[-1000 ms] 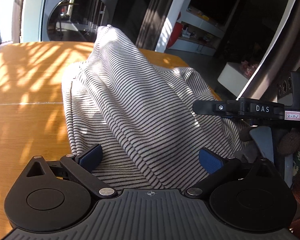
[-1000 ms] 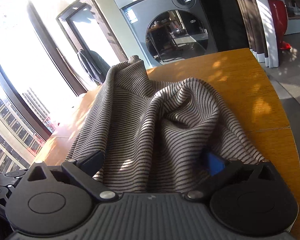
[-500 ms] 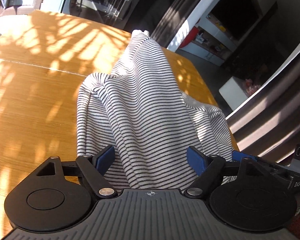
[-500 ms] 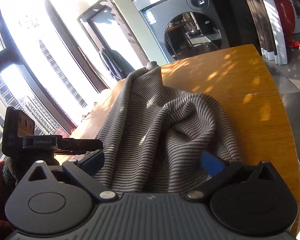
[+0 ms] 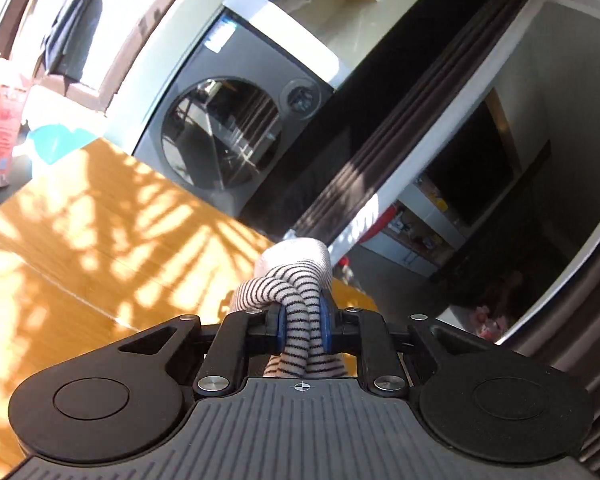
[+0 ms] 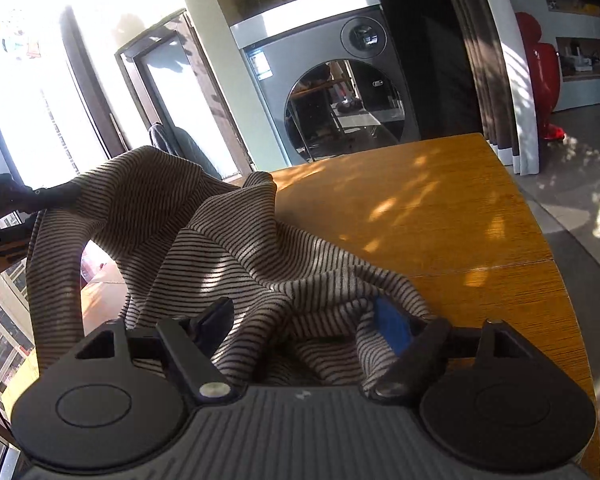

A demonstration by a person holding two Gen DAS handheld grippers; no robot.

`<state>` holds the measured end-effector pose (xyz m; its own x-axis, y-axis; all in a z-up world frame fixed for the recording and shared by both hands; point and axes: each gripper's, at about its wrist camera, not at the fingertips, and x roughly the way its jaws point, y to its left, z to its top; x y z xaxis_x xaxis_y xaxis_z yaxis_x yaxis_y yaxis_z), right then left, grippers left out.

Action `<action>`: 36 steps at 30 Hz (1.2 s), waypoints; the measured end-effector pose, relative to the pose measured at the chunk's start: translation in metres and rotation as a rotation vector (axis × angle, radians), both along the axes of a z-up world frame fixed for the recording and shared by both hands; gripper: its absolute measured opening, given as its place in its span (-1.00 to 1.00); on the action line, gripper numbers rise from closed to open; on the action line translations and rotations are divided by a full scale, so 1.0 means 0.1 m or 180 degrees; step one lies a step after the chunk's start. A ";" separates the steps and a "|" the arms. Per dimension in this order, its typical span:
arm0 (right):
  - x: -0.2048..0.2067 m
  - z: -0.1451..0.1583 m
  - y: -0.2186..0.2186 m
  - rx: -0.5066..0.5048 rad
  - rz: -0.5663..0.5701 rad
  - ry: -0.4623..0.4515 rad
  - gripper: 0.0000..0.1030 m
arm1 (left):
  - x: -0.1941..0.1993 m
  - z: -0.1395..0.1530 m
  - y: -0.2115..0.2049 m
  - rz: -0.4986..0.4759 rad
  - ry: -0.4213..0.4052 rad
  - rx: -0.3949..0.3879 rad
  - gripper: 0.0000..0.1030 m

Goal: Fold clothes

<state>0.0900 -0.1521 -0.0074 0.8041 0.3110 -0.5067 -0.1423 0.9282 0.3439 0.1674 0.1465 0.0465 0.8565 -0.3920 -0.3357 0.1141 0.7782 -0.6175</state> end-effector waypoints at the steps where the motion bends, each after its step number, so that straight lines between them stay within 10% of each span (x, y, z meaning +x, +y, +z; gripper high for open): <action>1: 0.00 0.00 0.01 -0.0028 0.0008 0.0000 0.53 | 0.10 0.02 0.15 0.0092 0.0049 -0.0058 -0.62; 4: -0.01 -0.01 0.08 -0.0215 0.0050 -0.0002 0.53 | 0.31 -0.06 0.44 0.0112 0.0323 -0.0133 -0.30; 6: -0.01 0.04 0.21 -0.0578 0.0042 -0.0054 0.53 | 0.36 -0.22 0.51 0.0018 0.0613 -0.0054 0.49; 11: -0.09 0.45 0.77 -0.1603 0.0108 -0.0611 0.10 | 0.18 -0.60 0.65 -0.0010 0.0904 0.0074 0.86; 14: 0.10 0.64 1.04 -0.1217 0.0346 -0.0461 0.11 | 0.08 -0.64 0.68 0.0012 0.0794 0.0114 0.86; 18: 0.47 0.38 1.52 -0.1649 0.0493 -0.0337 0.46 | -0.11 -0.44 0.61 0.0110 0.0483 0.0292 0.86; 20: 0.64 0.24 1.52 -0.1703 0.0660 -0.0102 -0.10 | -0.26 -0.25 0.58 0.0189 0.0242 0.0505 0.86; 21: 0.71 0.19 1.49 -0.1712 0.0726 0.0003 -0.72 | -0.33 -0.16 0.57 0.0226 0.0120 0.0610 0.86; 27: 0.80 0.83 0.73 -0.1893 0.0280 -0.0623 -0.85 | -0.38 0.22 0.20 -0.0209 -0.0505 0.0827 1.00; 32: 1.26 0.56 0.04 -0.1763 -0.0098 -0.0277 -0.85 | 0.27 -0.08 -0.58 -0.1092 -0.0224 0.0880 1.00; 36: 1.57 0.13 -0.26 -0.1786 -0.0231 0.0028 -0.85 | 0.75 -0.54 -0.78 -0.1030 0.0373 0.0952 0.96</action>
<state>0.2474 -0.1783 0.0053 0.8083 -0.0640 -0.5852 -0.0706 0.9764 -0.2043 0.2425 0.0686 -0.0072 0.6553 -0.5043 -0.5624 0.3237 0.8601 -0.3942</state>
